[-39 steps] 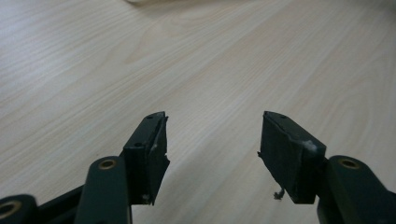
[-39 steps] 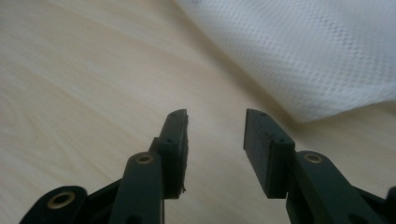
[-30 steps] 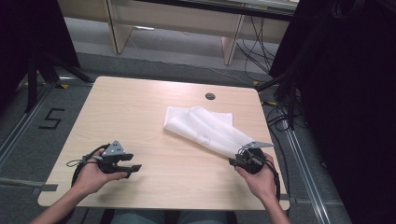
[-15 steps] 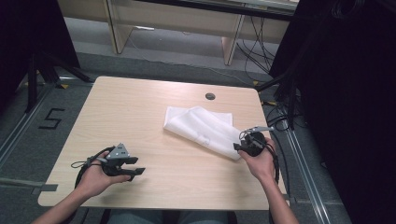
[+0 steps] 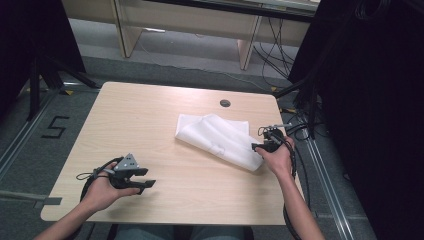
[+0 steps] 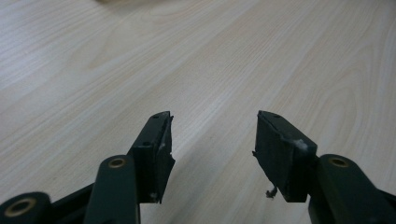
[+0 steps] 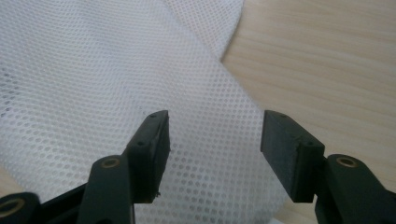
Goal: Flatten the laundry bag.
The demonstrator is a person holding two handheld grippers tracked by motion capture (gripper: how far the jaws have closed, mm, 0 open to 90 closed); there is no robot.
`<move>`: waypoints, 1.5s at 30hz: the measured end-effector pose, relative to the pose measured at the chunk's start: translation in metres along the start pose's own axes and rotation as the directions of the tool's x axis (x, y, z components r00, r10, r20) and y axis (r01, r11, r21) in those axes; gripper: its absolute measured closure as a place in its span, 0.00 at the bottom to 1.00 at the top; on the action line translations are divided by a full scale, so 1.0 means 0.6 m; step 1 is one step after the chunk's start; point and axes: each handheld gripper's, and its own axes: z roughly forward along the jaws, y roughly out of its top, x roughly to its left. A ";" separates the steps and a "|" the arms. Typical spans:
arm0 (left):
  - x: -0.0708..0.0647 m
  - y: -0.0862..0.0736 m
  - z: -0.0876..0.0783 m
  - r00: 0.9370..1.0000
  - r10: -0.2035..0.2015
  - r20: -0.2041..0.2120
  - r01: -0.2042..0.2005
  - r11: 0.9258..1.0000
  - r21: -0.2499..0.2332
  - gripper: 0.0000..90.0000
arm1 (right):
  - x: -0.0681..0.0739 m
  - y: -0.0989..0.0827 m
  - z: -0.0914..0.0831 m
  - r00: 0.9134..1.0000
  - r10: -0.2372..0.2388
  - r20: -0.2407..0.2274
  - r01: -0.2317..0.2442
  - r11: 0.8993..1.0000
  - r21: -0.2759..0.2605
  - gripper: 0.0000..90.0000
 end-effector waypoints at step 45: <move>-0.003 -0.001 0.005 1.000 -0.001 0.011 0.000 0.999 0.033 0.55 | 0.011 0.019 0.010 0.994 -0.113 0.007 0.113 0.994 0.006 0.99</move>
